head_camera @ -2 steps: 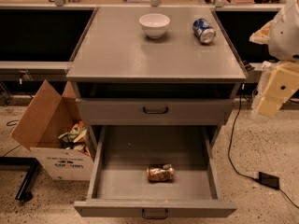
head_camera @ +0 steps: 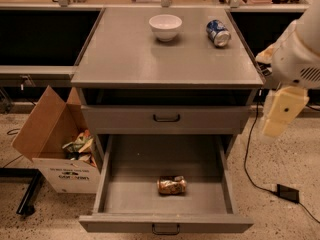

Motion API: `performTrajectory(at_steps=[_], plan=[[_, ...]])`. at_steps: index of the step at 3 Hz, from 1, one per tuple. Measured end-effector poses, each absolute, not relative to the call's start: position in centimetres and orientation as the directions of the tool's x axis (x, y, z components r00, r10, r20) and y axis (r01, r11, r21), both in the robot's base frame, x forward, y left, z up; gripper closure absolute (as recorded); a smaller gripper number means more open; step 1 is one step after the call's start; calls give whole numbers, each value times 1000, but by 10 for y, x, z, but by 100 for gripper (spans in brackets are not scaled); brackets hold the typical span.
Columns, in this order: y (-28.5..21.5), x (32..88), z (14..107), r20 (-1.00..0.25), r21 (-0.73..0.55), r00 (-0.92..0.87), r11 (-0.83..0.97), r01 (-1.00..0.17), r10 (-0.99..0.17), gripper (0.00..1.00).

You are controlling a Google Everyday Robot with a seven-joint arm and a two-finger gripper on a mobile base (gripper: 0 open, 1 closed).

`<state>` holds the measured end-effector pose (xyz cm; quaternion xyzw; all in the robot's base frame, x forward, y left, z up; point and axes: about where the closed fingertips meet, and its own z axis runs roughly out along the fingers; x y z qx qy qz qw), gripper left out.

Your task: Pick orange can from middle drawer and place on counter

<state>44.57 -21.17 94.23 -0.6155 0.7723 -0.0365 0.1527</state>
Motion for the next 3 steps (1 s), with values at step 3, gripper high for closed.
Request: performTrajectory(at_steps=[3], plan=[[-175,459,731,-210,-87,-71,91,-992,-975,0]])
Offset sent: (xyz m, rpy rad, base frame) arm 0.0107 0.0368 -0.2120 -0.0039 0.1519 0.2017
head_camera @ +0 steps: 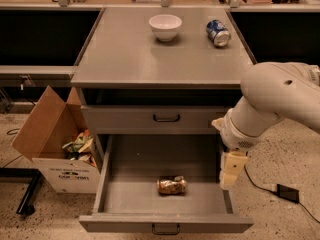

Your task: Pick orange can from middle drawer and place on counter

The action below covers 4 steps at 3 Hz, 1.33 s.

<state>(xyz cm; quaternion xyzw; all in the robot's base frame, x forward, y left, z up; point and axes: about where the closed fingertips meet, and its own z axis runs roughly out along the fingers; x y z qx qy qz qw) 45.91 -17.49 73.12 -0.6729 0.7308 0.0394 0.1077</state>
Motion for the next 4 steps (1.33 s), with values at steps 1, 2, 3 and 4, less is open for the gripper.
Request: performTrajectory(at_steps=[1,2,3,4], plan=[[-175,459,731,-210,-87,-71,91,-992,-975,0],[-178,472,691,-173,-54,-67,78,-996,-983,0],[-178,485,644,-149,-17,-45,49,-999,-988,0],[-176,493,595,-146,-6,-51,53,-999,-988,0]])
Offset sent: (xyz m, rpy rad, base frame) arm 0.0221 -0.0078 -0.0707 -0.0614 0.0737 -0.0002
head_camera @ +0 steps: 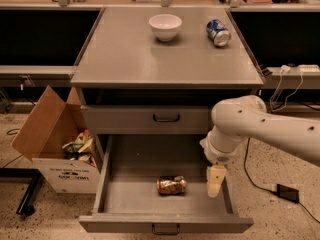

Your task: Pick orange can from middle drawer and place on counter

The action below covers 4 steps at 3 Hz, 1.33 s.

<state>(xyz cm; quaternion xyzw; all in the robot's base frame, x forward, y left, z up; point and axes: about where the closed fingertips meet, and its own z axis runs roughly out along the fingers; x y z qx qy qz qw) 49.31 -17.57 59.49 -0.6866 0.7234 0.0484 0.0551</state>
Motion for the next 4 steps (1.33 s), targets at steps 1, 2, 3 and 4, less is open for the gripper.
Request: performTrajectory(at_steps=[1,2,3,4], plan=[[-167,505,553,-165,-21,-38,42,-999,-986,0],[-149,515,524,-216,-34,-19,27,-999,-976,0],[-126,517,488,-264,-6,22,-21,-1000,-964,0],[-126,517,488,-264,-6,22,-21,-1000,-964,0]])
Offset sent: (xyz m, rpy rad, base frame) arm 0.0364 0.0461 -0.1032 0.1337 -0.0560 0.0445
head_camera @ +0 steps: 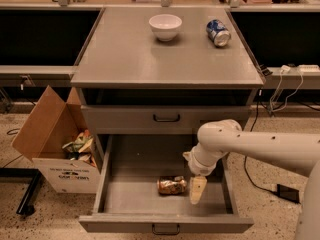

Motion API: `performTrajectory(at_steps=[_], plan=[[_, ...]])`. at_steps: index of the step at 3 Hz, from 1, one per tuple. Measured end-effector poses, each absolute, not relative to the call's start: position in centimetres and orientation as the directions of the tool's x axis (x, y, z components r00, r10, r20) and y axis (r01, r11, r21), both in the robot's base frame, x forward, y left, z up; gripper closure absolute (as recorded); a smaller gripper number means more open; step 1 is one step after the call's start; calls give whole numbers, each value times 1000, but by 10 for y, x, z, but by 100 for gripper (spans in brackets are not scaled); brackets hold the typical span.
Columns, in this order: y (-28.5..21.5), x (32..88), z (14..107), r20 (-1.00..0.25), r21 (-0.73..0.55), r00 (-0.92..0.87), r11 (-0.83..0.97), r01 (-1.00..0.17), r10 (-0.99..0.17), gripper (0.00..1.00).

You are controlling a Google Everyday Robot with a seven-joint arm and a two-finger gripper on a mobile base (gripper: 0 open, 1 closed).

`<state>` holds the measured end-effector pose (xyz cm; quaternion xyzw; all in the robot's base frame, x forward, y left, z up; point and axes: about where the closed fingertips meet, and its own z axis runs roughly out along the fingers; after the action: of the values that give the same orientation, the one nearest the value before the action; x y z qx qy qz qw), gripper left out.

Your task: Pick orange can from middle drawer and place on counter

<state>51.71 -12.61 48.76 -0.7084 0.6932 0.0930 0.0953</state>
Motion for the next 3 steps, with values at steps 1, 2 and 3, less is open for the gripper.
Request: performTrajectory(at_steps=[1,2,3], plan=[[-117,519,472,-269,7,40,-43,-999,-962,0],[-98,523,446,-285,21,80,-90,-996,-955,0],[-85,524,412,-271,43,102,-118,-992,-957,0]])
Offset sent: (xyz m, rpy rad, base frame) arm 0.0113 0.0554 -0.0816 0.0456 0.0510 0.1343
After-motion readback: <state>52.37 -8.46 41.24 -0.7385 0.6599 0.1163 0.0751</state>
